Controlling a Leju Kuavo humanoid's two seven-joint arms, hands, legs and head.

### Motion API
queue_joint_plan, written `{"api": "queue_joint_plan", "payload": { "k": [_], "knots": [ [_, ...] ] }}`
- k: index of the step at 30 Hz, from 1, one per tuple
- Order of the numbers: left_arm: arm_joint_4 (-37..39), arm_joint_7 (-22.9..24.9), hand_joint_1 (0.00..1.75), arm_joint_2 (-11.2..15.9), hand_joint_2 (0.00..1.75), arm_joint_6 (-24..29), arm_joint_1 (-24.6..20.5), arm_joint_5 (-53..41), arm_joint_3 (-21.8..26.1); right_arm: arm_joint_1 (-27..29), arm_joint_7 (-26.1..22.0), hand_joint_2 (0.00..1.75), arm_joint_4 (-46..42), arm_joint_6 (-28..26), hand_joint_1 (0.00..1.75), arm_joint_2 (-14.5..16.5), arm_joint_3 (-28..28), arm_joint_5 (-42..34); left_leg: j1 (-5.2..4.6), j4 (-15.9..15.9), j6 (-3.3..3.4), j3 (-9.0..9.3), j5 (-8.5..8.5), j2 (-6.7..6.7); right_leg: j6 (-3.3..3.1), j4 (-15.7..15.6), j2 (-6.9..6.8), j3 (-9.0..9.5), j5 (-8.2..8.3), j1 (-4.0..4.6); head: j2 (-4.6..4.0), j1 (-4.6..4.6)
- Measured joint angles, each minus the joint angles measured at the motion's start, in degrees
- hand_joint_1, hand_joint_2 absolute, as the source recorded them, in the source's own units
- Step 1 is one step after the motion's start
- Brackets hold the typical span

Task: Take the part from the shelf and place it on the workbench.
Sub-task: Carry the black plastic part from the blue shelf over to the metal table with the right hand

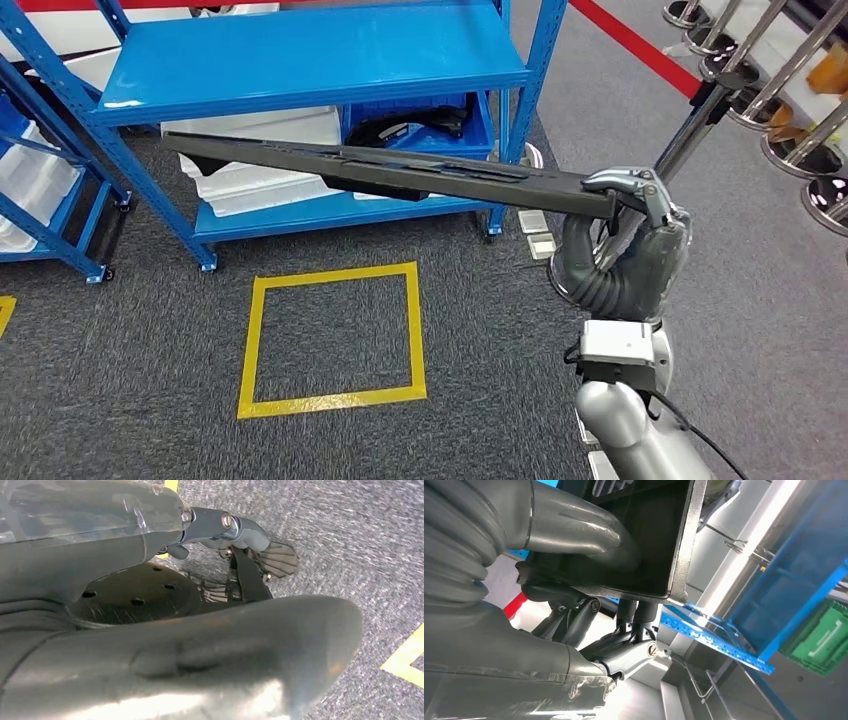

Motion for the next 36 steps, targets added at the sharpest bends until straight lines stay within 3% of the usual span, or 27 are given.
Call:
{"api": "queue_joint_plan", "payload": {
  "k": [1,2,3,4,5,7,9,10,11,12,13,14,16,18,20,21,22,24,26,27,28,30,31,32,36],
  "knots": [
    [0.0,0.0,0.00,0.0,0.00,0.0,0.0,0.0,0.0,-0.2,-0.2,1.75,0.0,0.0,1.75,0.0,0.0,0.0,-0.01,0.0,-0.32,-0.32,0.75,-0.05,-0.32,-4.3,0.10,2.81,-1.30,0.16,0.00,0.09],
    [0.0,0.0,0.00,0.0,0.00,0.1,0.0,0.0,0.0,-0.3,-0.3,1.75,0.0,0.0,1.75,0.0,0.0,0.0,0.01,-0.2,-0.64,-0.51,1.53,-0.09,-0.66,-7.0,0.16,4.23,-2.33,0.37,0.00,0.20],
    [0.0,0.0,0.00,0.0,0.00,0.1,0.0,0.0,0.0,-0.4,-0.4,1.75,0.0,0.0,1.75,0.0,0.0,0.0,0.08,-0.5,-0.95,-0.60,2.34,-0.11,-1.13,-7.9,0.19,4.39,-2.38,0.52,0.00,0.25],
    [0.0,0.0,0.00,0.0,0.00,0.2,0.1,0.0,0.0,-0.4,-0.4,1.75,0.1,0.0,1.75,0.0,-0.1,0.0,0.16,-0.7,-1.31,-0.80,2.80,-0.21,-1.71,-7.9,0.05,3.73,-1.76,0.47,0.00,0.25],
    [0.0,0.0,0.00,0.0,0.00,0.2,0.2,0.0,0.0,-0.4,-0.4,1.75,0.1,0.0,1.75,0.1,-0.1,0.0,0.18,-0.3,-1.66,-1.22,2.15,-0.31,-2.24,-8.0,-0.07,3.01,-1.07,0.37,0.00,0.24],
    [0.0,0.1,0.00,0.0,0.00,0.1,0.3,0.0,0.0,-0.4,-0.3,1.75,0.1,0.0,1.75,0.1,-0.1,-0.2,0.22,3.1,-2.18,-2.54,-2.61,-0.48,-3.20,-7.9,-0.37,1.19,0.47,0.13,0.00,-0.31],
    [0.0,0.1,0.00,0.0,0.00,0.1,0.3,-0.1,0.0,-0.4,-0.3,1.75,0.2,0.0,1.75,0.1,-0.1,-0.5,0.28,10.3,-2.36,-3.92,-8.46,-0.48,-3.63,-7.5,-0.44,-0.95,1.78,0.36,0.00,-1.08],
    [0.0,0.2,0.00,0.0,0.00,0.0,0.3,-0.1,0.0,-0.4,-0.3,1.75,0.3,0.0,1.75,0.1,-0.1,-0.7,0.29,14.0,-2.35,-4.27,-9.32,-0.48,-3.72,-7.3,-0.47,-2.11,2.43,0.51,0.00,-1.32],
    [0.0,0.2,0.00,0.0,0.00,0.0,0.3,-0.2,0.0,-0.5,-0.3,1.75,0.3,0.0,1.75,0.2,-0.1,-0.8,0.24,16.9,-2.23,-4.18,-8.44,-0.49,-3.76,-7.1,-0.51,-3.31,3.09,0.68,0.00,-1.49],
    [0.0,0.2,0.00,0.0,0.00,0.0,0.3,-0.3,0.0,-0.5,-0.4,1.75,0.4,0.0,1.75,0.2,-0.1,-0.8,0.14,17.9,-1.97,-3.36,-6.26,-0.49,-3.74,-6.8,-0.53,-4.44,3.73,0.87,0.00,-1.57],
    [0.0,0.2,0.00,0.0,0.44,0.0,0.3,-0.4,0.0,-0.5,-0.4,1.75,0.4,0.0,1.75,0.2,0.0,-0.9,-0.05,17.0,-1.58,-1.60,-4.06,-0.50,-3.69,-6.5,-0.54,-5.45,4.30,1.05,0.00,-1.61],
    [0.0,0.2,0.00,0.0,0.87,0.0,0.2,-0.5,0.0,-0.5,-0.4,1.75,0.4,0.0,1.75,0.2,0.0,-0.9,-0.30,14.3,-1.05,0.99,-2.90,-0.53,-3.63,-6.2,-0.55,-6.21,4.75,1.16,0.00,-1.63],
    [0.0,0.0,0.00,0.2,1.75,0.1,0.0,-0.6,0.0,-0.5,-0.4,1.75,0.4,0.0,1.75,0.1,0.0,-0.9,-0.90,4.5,0.03,8.19,-4.81,-0.50,-3.39,-5.7,-0.62,-6.93,5.40,1.39,0.00,-1.64],
    [0.0,-0.2,0.00,0.2,1.75,0.2,-0.2,-0.8,0.0,-0.6,-0.5,1.75,0.4,0.0,1.75,0.1,0.0,-1.0,-1.28,-2.3,0.44,12.38,-7.32,-0.40,-3.00,-5.4,-0.83,-7.20,6.11,1.43,0.00,-1.65],
    [0.0,-0.2,0.00,0.2,1.75,0.4,-0.3,-1.0,0.0,-0.6,-0.5,1.75,0.4,0.0,1.75,0.1,0.0,-1.1,-1.02,-3.4,0.59,12.28,-7.09,-0.29,-2.41,-5.1,-0.83,-7.68,6.39,1.44,0.00,-1.70],
    [0.0,-0.2,0.00,0.2,1.75,0.5,-0.2,-1.1,0.0,-0.7,-0.5,1.75,0.4,0.0,1.75,0.1,0.0,-1.2,-0.77,-3.7,0.84,11.91,-6.64,-0.19,-2.05,-4.1,-0.64,-8.21,5.58,1.39,0.00,-1.67],
    [0.0,-0.2,0.00,0.2,1.75,0.6,-0.1,-1.1,0.0,-0.7,-0.5,1.75,0.5,0.0,1.75,0.1,0.0,-1.2,-0.54,-3.9,1.09,11.47,-6.12,-0.09,-1.71,-2.4,-0.40,-8.98,4.16,1.30,0.00,-1.61],
    [0.0,-0.2,0.00,0.2,1.75,0.7,0.0,-1.3,0.0,-0.7,-0.6,1.75,0.5,0.0,1.75,0.1,0.0,-1.2,-0.40,-3.8,1.33,10.21,-5.24,0.03,-1.05,4.8,-0.11,-11.69,-0.41,0.73,0.00,-1.32],
    [0.0,-0.3,0.00,0.2,1.75,1.0,0.1,-1.5,0.0,-0.6,-0.6,1.75,0.5,0.0,1.75,0.1,0.0,-1.3,-0.31,-3.3,1.15,8.90,-4.62,0.04,-0.45,10.8,-0.11,-13.39,-3.13,0.13,0.00,-1.16],
    [0.0,-0.4,0.00,0.2,1.75,1.2,0.2,-1.6,0.0,-0.6,-0.6,1.75,0.5,0.0,1.75,0.1,0.0,-1.2,-0.20,-2.9,1.01,8.37,-4.46,0.05,-0.20,10.7,-0.12,-12.64,-2.79,-0.12,0.00,-1.15],
    [0.0,-0.5,0.00,0.2,1.75,1.5,0.2,-1.8,0.0,-0.5,-0.6,1.75,0.5,0.0,1.75,0.1,0.0,-1.2,-0.03,-2.5,0.84,7.92,-4.40,0.05,0.03,8.3,-0.13,-10.81,-1.55,-0.36,0.00,-1.13],
    [0.0,-0.7,0.00,0.2,1.75,1.9,0.2,-2.0,0.0,-0.4,-0.6,1.75,0.5,0.0,1.75,0.1,0.0,-0.9,0.26,-1.4,0.25,7.15,-4.57,0.03,0.48,0.4,-0.14,-5.92,1.09,-0.63,0.00,-0.96],
    [0.0,-0.8,0.00,0.2,1.75,2.0,0.2,-2.0,0.0,-0.4,-0.6,1.75,0.5,0.0,1.75,0.1,0.0,-0.8,0.29,-0.8,-0.13,6.77,-4.68,-0.01,0.39,-2.5,-0.07,-4.36,1.71,-0.65,0.00,-0.80],
    [0.0,-0.8,0.00,0.2,1.75,2.0,0.3,-2.0,0.0,-0.2,-0.5,1.75,0.5,0.0,1.75,0.1,0.0,-0.7,0.25,-0.4,-0.53,6.44,-4.70,-0.04,0.17,-4.1,0.01,-3.68,1.79,-0.57,0.00,-0.75],
    [0.0,-0.9,0.00,0.2,1.75,2.1,0.5,-2.0,0.0,0.7,-0.5,1.75,0.5,0.0,1.75,0.1,0.0,-0.3,0.40,0.6,-1.87,5.82,-5.12,-0.14,-1.63,-4.4,0.15,-4.08,2.13,-0.30,0.00,-1.09]
  ]
}}
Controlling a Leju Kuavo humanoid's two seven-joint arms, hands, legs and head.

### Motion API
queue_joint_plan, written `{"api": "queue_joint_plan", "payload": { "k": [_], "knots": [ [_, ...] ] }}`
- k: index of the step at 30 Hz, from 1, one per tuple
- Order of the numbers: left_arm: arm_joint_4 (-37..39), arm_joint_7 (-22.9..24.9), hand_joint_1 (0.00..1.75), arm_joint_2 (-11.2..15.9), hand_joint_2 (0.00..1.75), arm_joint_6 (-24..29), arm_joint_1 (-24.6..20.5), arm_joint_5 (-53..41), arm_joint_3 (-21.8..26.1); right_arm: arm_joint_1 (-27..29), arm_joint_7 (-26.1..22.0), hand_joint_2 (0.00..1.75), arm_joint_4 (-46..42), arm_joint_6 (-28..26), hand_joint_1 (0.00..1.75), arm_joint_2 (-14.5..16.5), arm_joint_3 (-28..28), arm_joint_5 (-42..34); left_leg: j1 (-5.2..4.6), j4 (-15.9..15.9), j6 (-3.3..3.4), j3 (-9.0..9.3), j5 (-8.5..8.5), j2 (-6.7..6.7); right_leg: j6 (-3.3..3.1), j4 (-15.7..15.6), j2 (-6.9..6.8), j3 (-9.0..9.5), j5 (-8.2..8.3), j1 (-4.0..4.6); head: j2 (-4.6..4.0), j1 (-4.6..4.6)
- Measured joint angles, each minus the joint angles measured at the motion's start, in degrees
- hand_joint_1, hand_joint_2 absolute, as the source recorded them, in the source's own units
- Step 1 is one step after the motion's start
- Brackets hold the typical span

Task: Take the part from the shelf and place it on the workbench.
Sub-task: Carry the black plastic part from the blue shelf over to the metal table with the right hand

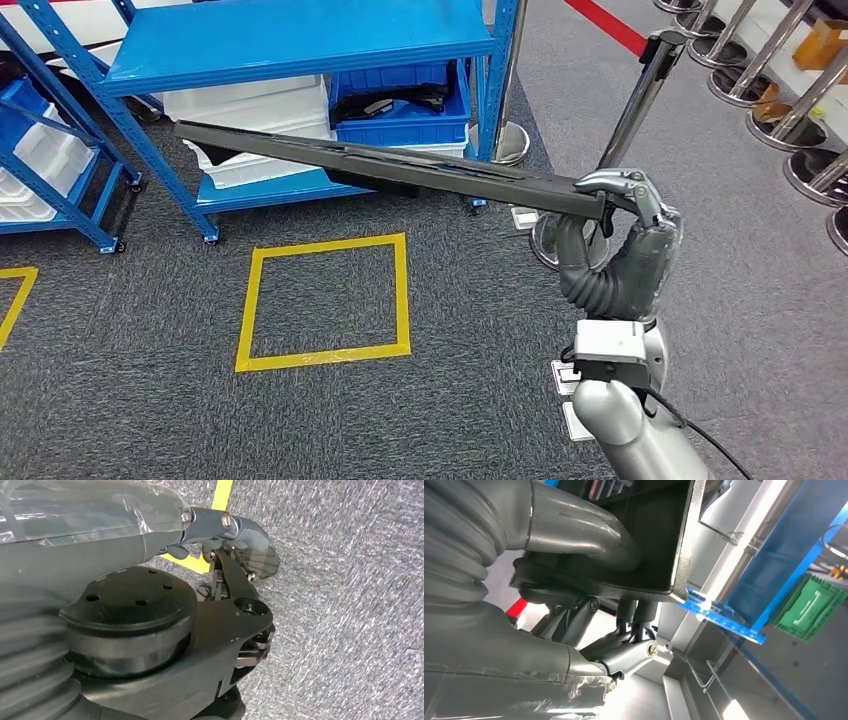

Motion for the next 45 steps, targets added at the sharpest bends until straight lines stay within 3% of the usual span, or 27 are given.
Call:
{"api": "queue_joint_plan", "payload": {
  "k": [2,4,6,7,10,12,16,19,26,30,45],
  "knots": [
    [0.0,0.0,0.00,0.0,1.75,0.0,0.0,0.0,0.0,0.2,0.0,1.75,0.0,0.0,1.75,0.0,0.0,0.3,0.12,4.3,-0.55,-1.69,-2.91,-0.06,-0.71,-0.2,-0.06,-0.22,0.38,-0.08,0.00,-0.38],
    [0.0,0.0,0.00,0.0,1.75,0.0,0.1,0.0,0.0,0.6,-0.1,1.75,0.0,0.0,1.75,0.0,0.0,0.7,0.13,12.0,-0.78,-5.00,-6.74,-0.07,-1.09,-0.2,-0.09,-0.60,0.58,0.13,0.00,-0.69],
    [0.0,0.0,0.00,0.0,1.75,0.0,0.3,0.0,0.0,1.0,-0.1,1.75,0.0,0.0,1.75,0.1,0.1,0.9,0.07,16.4,-0.62,-6.85,-7.89,-0.07,-1.27,-0.1,-0.08,-0.86,0.71,0.42,0.00,-0.78],
    [0.0,0.0,0.00,0.0,1.75,0.0,0.4,0.0,0.0,1.1,-0.1,1.75,0.0,0.0,1.75,0.1,0.1,1.0,-0.02,15.3,-0.33,-6.14,-6.77,-0.08,-1.31,-0.1,-0.04,-0.88,0.73,0.57,0.00,-0.81],
    [0.0,0.0,0.00,0.0,1.75,0.0,0.4,0.1,0.0,1.3,-0.1,1.75,0.0,0.0,1.75,0.1,0.1,1.1,-0.64,3.6,1.24,-0.39,-1.31,-0.25,-1.26,0.0,0.05,-0.72,0.76,0.91,0.00,-0.81],
    [0.0,-0.1,0.00,0.1,1.75,0.0,0.4,0.1,0.0,1.3,-0.1,1.75,0.0,0.0,1.75,0.1,0.1,1.1,-0.99,-0.7,1.65,1.23,-0.16,-0.35,-1.03,0.1,0.05,-0.98,0.67,0.97,0.00,-0.71],
    [0.0,-0.2,0.00,0.1,1.75,0.1,0.6,0.1,0.0,1.7,-0.3,1.75,-0.1,0.0,1.75,0.1,0.2,1.1,-1.15,-1.5,0.89,1.33,-0.16,-0.35,-0.99,0.1,0.04,-1.09,0.56,0.83,0.00,-0.58],
    [0.1,-0.1,0.00,0.1,1.75,0.1,0.6,0.2,0.0,1.8,-0.7,1.75,-0.1,0.0,1.75,0.1,0.2,1.3,-1.18,-1.5,1.05,1.37,-0.12,-0.34,-0.61,-0.2,0.06,-0.86,0.73,0.80,0.00,-0.57],
    [0.0,0.3,0.00,0.1,1.75,0.9,0.6,0.6,0.0,1.9,-0.8,1.75,-0.2,0.0,1.75,0.1,0.2,1.3,-1.18,-1.5,1.26,1.40,-0.23,-0.33,-0.47,-0.6,0.06,-0.70,0.80,0.81,0.00,-0.58],
    [0.0,0.3,1.75,0.1,1.75,1.3,0.6,0.9,0.0,2.3,-0.8,1.75,-0.6,0.0,1.75,0.1,0.2,1.3,-1.16,-1.5,1.36,1.41,-0.30,-0.33,-0.41,-0.6,0.06,-0.70,0.77,0.81,0.00,-0.58],
    [0.0,1.5,1.75,0.3,1.75,0.7,0.6,1.3,0.0,3.6,-1.1,1.75,-1.3,0.0,1.75,0.1,-0.1,0.5,-0.90,-1.6,1.34,1.54,-0.33,-0.33,-0.42,-0.7,0.06,-0.60,0.74,0.88,0.00,-0.59]
  ]
}}
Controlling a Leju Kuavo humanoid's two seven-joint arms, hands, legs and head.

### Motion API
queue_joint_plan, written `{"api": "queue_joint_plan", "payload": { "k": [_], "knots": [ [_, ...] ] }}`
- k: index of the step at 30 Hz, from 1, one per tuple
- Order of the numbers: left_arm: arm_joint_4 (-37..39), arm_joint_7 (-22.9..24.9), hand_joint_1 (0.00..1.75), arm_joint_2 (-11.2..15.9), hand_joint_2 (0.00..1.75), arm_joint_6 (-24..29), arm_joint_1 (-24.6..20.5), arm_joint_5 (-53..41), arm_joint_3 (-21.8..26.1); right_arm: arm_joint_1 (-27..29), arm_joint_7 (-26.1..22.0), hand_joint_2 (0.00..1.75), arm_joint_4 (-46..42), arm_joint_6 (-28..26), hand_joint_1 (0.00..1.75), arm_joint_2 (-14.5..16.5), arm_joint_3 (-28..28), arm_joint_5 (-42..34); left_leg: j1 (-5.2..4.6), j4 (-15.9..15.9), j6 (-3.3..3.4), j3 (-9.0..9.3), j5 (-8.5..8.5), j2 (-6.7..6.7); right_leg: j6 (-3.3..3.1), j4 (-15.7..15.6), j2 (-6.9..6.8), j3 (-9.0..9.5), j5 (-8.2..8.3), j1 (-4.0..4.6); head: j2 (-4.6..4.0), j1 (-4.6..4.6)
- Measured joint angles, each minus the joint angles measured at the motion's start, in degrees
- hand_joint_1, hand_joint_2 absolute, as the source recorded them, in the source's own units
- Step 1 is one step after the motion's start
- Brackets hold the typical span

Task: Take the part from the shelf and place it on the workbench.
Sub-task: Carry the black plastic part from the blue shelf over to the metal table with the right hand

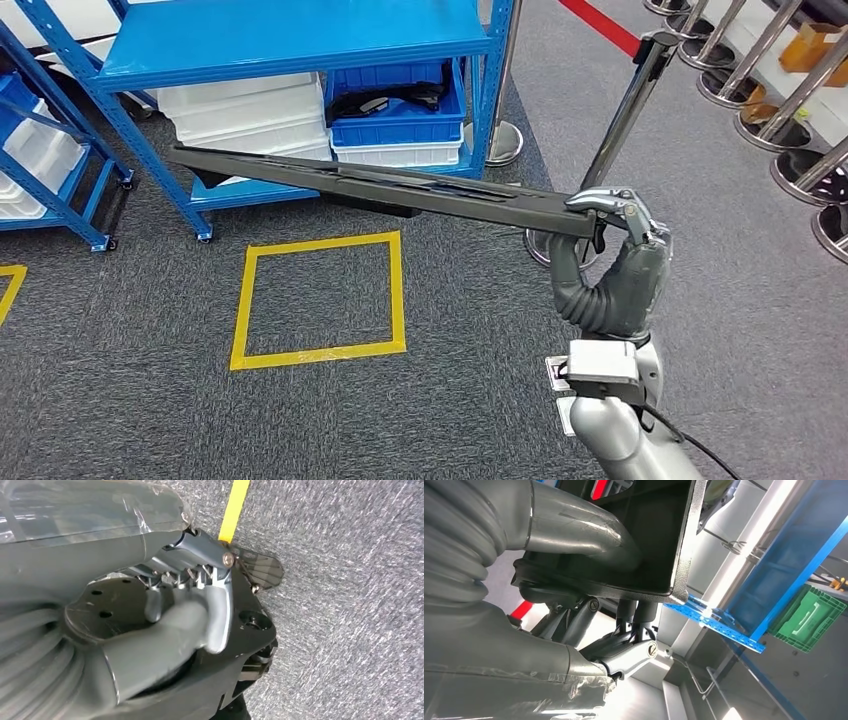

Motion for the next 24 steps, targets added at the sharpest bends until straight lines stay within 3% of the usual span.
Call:
{"api": "queue_joint_plan", "payload": {
  "k": [24],
  "knots": [
    [-0.5,0.1,1.75,0.2,1.75,-0.7,0.0,-0.2,-0.1,-0.4,-0.6,1.75,0.0,0.0,1.75,0.0,-0.1,-4.1,0.01,0.0,0.00,0.49,-0.01,0.01,-0.01,0.0,0.00,0.51,-0.03,0.03,0.00,0.00]
  ]
}}
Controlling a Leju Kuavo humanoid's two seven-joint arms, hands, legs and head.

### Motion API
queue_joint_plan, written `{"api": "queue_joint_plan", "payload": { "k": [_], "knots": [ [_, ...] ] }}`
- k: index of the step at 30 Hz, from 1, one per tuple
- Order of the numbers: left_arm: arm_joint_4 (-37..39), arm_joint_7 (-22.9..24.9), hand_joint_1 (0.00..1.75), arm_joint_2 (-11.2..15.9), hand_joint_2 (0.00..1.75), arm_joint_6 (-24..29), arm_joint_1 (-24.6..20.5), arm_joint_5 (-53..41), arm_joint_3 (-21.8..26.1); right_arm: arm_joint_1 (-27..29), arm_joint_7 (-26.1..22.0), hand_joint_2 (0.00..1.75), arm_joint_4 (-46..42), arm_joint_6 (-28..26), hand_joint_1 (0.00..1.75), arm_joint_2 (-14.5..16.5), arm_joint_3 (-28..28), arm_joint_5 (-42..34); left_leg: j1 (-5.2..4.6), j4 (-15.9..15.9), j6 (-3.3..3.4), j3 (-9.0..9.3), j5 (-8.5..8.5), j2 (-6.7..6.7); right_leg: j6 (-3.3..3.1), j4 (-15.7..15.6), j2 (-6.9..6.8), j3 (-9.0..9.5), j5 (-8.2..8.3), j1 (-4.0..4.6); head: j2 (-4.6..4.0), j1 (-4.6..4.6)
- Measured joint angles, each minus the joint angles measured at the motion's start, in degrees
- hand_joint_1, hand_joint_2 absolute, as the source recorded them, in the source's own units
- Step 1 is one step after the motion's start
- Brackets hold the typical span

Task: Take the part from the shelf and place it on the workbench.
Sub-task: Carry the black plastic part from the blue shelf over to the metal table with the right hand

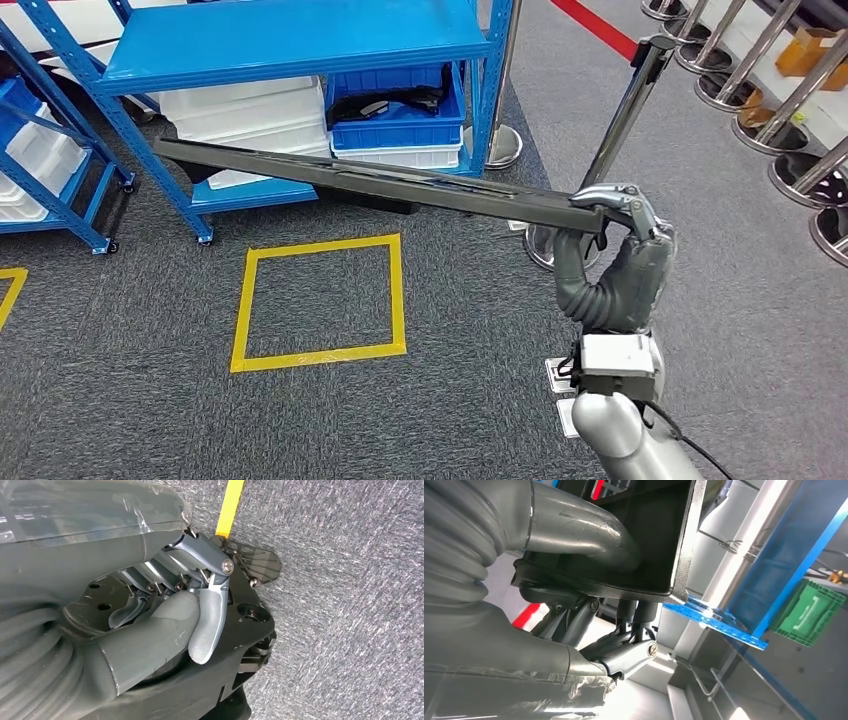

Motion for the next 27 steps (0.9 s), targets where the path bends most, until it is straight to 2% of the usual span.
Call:
{"api": "queue_joint_plan", "payload": {
  "k": [5,8,10,12,13,14,15,16,18,19,20,22,24,25,27],
  "knots": [
    [0.0,-0.5,1.75,0.0,1.75,0.0,0.0,0.2,0.0,0.0,2.2,1.75,0.0,0.0,1.75,0.0,-0.1,0.1,-0.39,0.3,0.42,0.00,-0.13,-0.01,0.55,-0.3,-0.01,0.21,0.30,-0.21,0.00,-0.02],
    [0.0,-1.6,1.75,-0.1,1.75,0.3,0.0,0.3,0.0,0.1,2.7,1.75,0.0,0.0,1.75,-0.1,-0.5,0.0,0.04,-0.8,1.05,0.38,0.54,0.01,1.08,-0.2,-0.02,0.28,0.05,-0.18,0.00,0.02],
    [-0.1,-1.9,1.75,-0.2,1.75,0.3,0.0,0.3,0.0,0.2,2.6,1.75,-0.1,0.0,1.75,-0.1,-0.7,-0.1,0.48,-1.7,1.45,0.73,1.10,-0.01,1.48,3.2,-0.01,-1.23,-2.35,-0.23,0.00,0.16],
    [-0.1,-2.0,1.75,-0.3,1.75,0.4,0.1,0.3,0.0,0.4,2.4,1.75,-0.1,0.0,1.75,-0.2,-0.8,-0.1,0.62,-1.9,1.56,0.71,1.19,-0.24,1.86,10.6,-0.01,-4.72,-5.89,-0.54,0.00,0.38],
    [-0.1,-2.1,1.75,-0.3,1.75,0.4,0.1,0.4,0.0,0.6,2.3,1.75,-0.1,0.0,1.75,-0.2,-0.9,-0.1,0.69,-1.8,1.52,0.71,1.17,-0.46,2.05,13.6,-0.02,-6.18,-6.78,-0.74,0.00,0.45],
    [-0.1,-2.1,1.75,-0.4,1.75,0.5,0.2,0.4,0.0,0.8,2.3,1.75,-0.1,0.0,1.75,-0.2,-0.9,-0.1,0.81,-1.8,1.42,0.72,1.12,-0.80,2.22,14.7,-0.02,-6.80,-6.55,-0.95,0.00,0.50],
    [-0.1,-2.1,1.75,-0.4,1.75,0.5,0.1,0.4,0.0,0.9,2.2,1.75,-0.1,0.0,1.75,-0.2,-0.9,-0.2,0.98,-1.7,1.23,0.77,1.02,-1.21,2.38,13.4,0.02,-6.20,-5.12,-1.15,0.00,0.50],
    [-0.1,-2.1,1.75,-0.4,1.75,0.5,0.1,0.4,0.0,0.9,2.2,1.75,-0.1,0.0,1.75,-0.2,-0.9,-0.2,1.18,-1.5,0.95,0.83,0.88,-1.68,2.52,10.0,0.26,-4.58,-2.95,-1.36,0.00,0.52],
    [-0.1,-2.1,1.75,-0.4,1.75,0.5,0.0,0.4,0.0,1.0,2.1,1.75,-0.1,0.0,1.75,-0.2,-1.0,-0.2,1.48,-1.0,0.14,0.72,0.51,-2.66,2.59,2.5,2.09,-1.02,-0.01,-1.66,0.00,0.65],
    [-0.1,-2.1,1.75,-0.4,1.75,0.5,0.0,0.4,0.0,1.0,2.0,1.75,-0.1,0.0,1.75,-0.2,-1.1,-0.2,1.52,-0.8,-0.31,0.55,0.39,-3.06,2.38,0.5,2.79,-0.08,0.44,-1.65,0.00,0.69],
    [-0.1,-2.1,1.75,-0.4,1.75,0.5,0.0,0.4,0.0,1.1,2.0,1.75,-0.1,0.0,1.75,-0.2,-1.2,-0.2,1.53,-0.7,-0.74,0.36,0.37,-3.41,2.01,-0.2,3.21,0.18,0.24,-1.52,0.00,0.68],
    [-0.1,-2.2,1.75,-0.4,1.75,0.5,-0.1,0.5,0.0,1.1,2.0,1.75,-0.2,0.0,1.75,-0.2,-1.4,-0.2,1.59,-0.9,-1.54,0.23,0.46,-4.04,1.09,-0.4,2.34,0.14,0.32,-1.33,0.00,0.57],
    [-0.1,-2.2,1.75,-0.4,1.75,0.6,-0.1,0.5,0.0,1.1,1.9,1.75,-0.2,0.0,1.75,-0.2,-1.5,-0.2,1.62,0.7,-2.12,-0.40,-0.55,-3.41,0.24,-0.7,1.31,0.33,0.41,-1.47,0.00,0.33],
    [-0.1,-2.2,1.75,-0.4,1.75,0.6,-0.1,0.5,0.0,1.1,1.9,1.75,-0.2,0.0,1.75,-0.2,-1.5,-0.2,1.58,3.2,-2.32,-1.51,-1.87,-2.71,-0.13,-0.9,0.72,0.42,0.43,-1.53,0.00,0.10],
    [-0.1,-2.2,1.75,-0.4,1.75,0.6,-0.1,0.5,0.0,1.2,1.9,1.75,-0.2,0.0,1.75,-0.2,-1.6,-0.2,1.51,11.0,-2.59,-5.49,-5.35,-1.37,-0.67,-0.9,-0.47,0.50,0.22,-1.30,0.00,-0.28]
  ]
}}
